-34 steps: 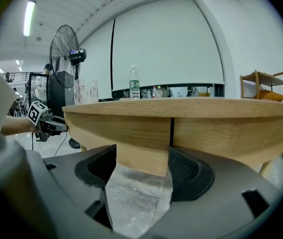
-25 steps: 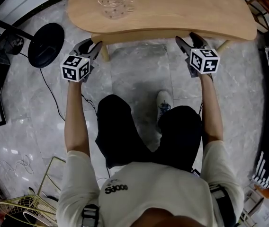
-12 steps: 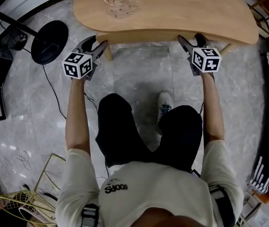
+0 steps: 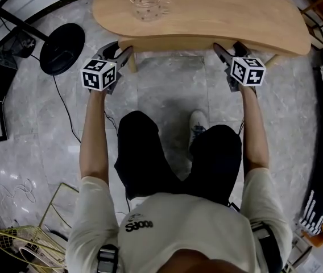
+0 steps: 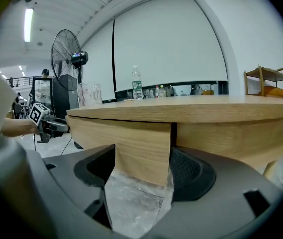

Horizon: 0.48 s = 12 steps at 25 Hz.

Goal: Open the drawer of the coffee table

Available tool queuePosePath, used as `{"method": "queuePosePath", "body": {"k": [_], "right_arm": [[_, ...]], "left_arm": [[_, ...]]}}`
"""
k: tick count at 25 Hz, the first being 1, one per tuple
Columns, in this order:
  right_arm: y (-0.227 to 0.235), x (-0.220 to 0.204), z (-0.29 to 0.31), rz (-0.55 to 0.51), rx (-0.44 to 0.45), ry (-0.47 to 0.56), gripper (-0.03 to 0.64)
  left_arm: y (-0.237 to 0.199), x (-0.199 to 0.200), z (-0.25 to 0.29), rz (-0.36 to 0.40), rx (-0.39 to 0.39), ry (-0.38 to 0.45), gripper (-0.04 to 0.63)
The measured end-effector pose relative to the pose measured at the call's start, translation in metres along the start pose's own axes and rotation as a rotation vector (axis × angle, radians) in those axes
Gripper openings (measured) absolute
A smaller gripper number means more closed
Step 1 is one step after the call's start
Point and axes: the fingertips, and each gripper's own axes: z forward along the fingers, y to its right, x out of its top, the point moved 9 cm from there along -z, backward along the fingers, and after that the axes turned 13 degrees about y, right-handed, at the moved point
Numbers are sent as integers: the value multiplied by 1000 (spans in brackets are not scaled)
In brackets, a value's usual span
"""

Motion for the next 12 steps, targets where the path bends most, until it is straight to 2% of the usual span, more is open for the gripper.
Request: {"method": "queuePosePath", "body": {"k": [12], "right_arm": [[-12,-2,-21,2,-9,-31,302]], "left_arm": [[14,-3,-17,-25,12,-6,192]]}}
